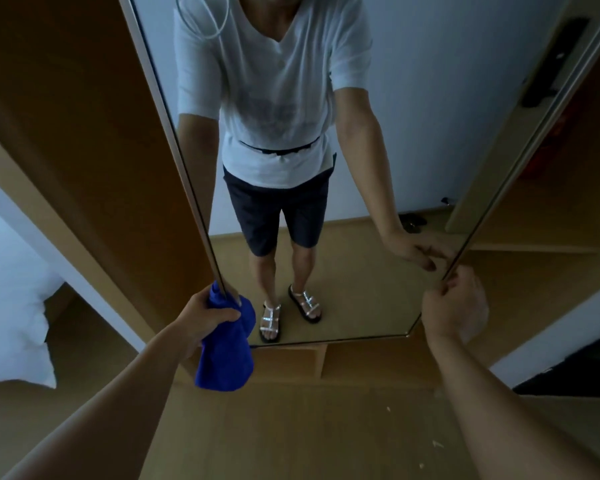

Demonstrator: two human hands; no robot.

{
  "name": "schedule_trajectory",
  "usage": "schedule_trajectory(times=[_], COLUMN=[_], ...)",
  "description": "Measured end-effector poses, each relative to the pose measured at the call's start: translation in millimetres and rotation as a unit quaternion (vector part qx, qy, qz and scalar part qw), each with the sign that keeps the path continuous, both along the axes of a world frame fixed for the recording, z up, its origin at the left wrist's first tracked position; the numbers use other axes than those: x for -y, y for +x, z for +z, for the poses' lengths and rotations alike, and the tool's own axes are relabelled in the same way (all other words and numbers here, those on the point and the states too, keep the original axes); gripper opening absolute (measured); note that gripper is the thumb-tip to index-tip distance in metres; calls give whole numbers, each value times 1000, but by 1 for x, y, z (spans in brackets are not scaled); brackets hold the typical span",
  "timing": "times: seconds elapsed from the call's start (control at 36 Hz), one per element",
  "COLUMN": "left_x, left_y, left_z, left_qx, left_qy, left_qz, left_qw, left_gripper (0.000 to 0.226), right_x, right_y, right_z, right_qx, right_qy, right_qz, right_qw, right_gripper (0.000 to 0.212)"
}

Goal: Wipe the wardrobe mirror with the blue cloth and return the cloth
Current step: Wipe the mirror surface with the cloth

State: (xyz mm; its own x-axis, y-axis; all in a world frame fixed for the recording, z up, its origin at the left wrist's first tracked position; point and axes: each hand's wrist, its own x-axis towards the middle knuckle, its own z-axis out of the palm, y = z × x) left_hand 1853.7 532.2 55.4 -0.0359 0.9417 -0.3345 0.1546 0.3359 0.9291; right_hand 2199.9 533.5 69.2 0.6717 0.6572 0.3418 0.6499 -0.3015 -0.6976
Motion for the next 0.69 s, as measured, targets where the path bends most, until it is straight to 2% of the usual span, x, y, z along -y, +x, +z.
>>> schedule_trajectory(times=[0.28,0.53,0.69], left_x=[4,6,15], left_y=[11,19,26], left_z=[-64,-102,-124], left_qx=[-34,-51,-1], left_qy=[-69,-102,-118], left_qz=[67,118,195], left_qw=[995,986,974], left_gripper=[27,35,38], right_x=[-14,-16,-11], right_y=[4,20,24], right_z=[-16,-23,-28], right_qx=[-33,53,57], right_qy=[55,69,66], right_qz=[10,78,97], right_qw=[998,993,991], right_gripper=[8,7,4])
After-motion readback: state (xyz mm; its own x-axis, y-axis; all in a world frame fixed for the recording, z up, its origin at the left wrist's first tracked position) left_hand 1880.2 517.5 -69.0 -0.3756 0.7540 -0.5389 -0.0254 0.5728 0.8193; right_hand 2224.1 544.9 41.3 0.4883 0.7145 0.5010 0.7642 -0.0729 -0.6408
